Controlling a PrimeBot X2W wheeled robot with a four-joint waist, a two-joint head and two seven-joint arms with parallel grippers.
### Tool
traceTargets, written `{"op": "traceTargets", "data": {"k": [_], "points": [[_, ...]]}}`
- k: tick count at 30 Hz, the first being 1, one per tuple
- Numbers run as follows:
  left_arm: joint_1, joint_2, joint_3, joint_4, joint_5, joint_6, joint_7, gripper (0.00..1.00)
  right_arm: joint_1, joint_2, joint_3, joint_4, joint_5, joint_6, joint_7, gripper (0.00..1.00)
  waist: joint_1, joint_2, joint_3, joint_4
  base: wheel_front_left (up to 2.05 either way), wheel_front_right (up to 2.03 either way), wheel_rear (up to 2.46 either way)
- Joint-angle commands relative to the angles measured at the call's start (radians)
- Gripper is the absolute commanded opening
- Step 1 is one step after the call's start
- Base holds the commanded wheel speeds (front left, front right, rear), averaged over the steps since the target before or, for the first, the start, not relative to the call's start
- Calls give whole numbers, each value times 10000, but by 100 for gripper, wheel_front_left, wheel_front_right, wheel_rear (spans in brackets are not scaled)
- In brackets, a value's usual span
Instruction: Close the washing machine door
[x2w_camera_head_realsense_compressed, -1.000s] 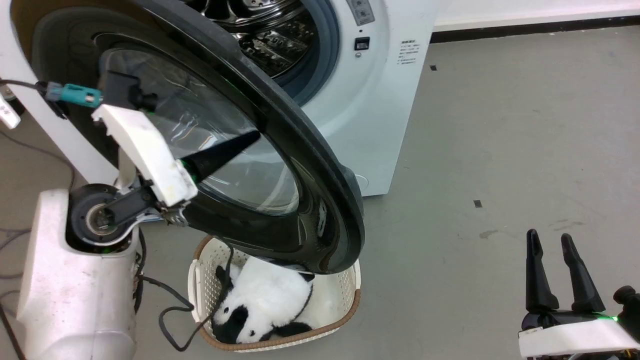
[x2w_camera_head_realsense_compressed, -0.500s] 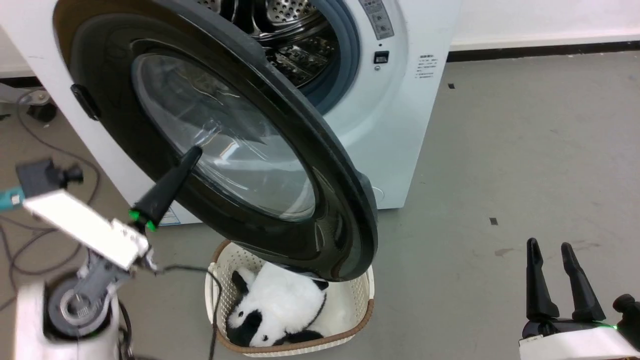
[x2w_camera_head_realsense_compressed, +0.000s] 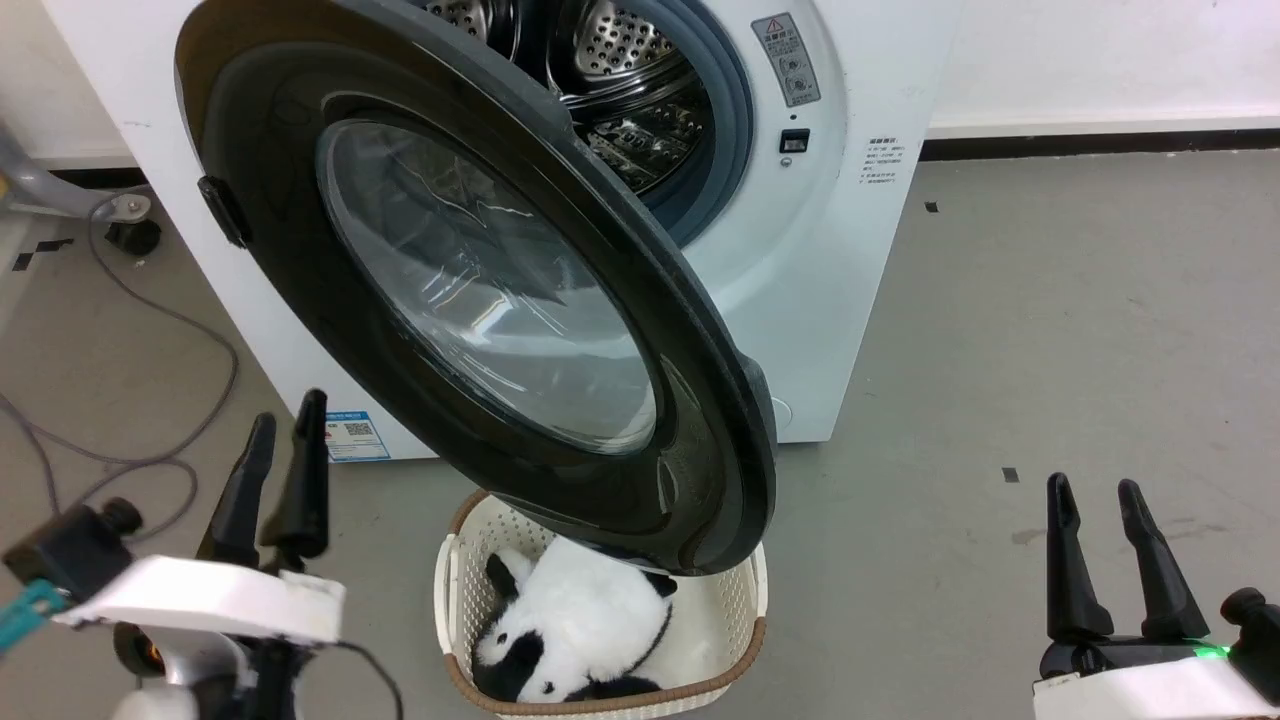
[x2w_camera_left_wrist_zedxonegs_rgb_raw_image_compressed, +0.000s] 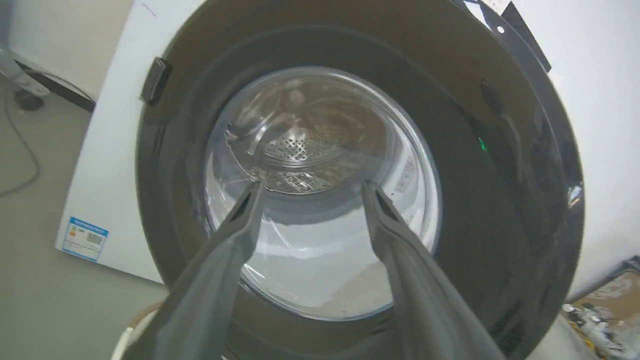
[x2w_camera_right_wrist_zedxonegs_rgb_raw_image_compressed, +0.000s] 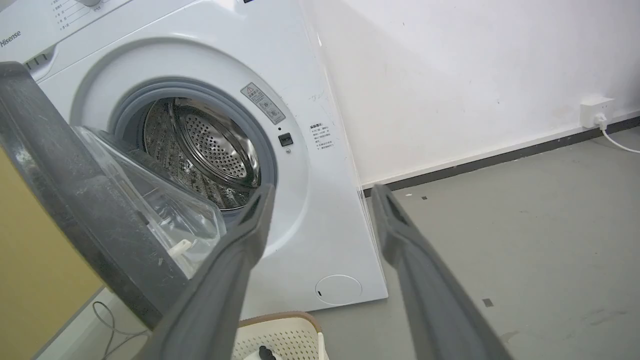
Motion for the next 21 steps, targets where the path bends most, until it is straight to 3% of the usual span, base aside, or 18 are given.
{"op": "traceTargets", "data": {"k": [1, 7, 13, 16, 21], "points": [[142, 74, -140, 82, 506, 23, -318, 100, 123, 12, 21, -65, -88, 8, -34, 100, 1, -1, -35, -8, 0, 0, 0], [439, 217, -973, 620, 3494, 694, -2302, 100, 220, 12, 129, -379, -518, 8, 90, 100, 1, -1, -178, -97, 0, 0, 0], [902, 619, -1598, 977, 5822, 1571, -3130, 100, 464, 12, 155, -786, -1180, 8, 433, 100, 1, -1, -388, -129, 0, 0, 0], [1109, 728, -1775, 1180, 6346, 1774, -3227, 100, 620, 12, 144, -984, -1608, 8, 656, 100, 1, -1, -491, -76, 0, 0, 0], [1408, 913, -1881, 1593, 6496, 1731, -3241, 100, 895, 13, 112, -1211, -2168, 8, 1003, 100, 1, -1, -583, 31, 0, 0, 0]]}}
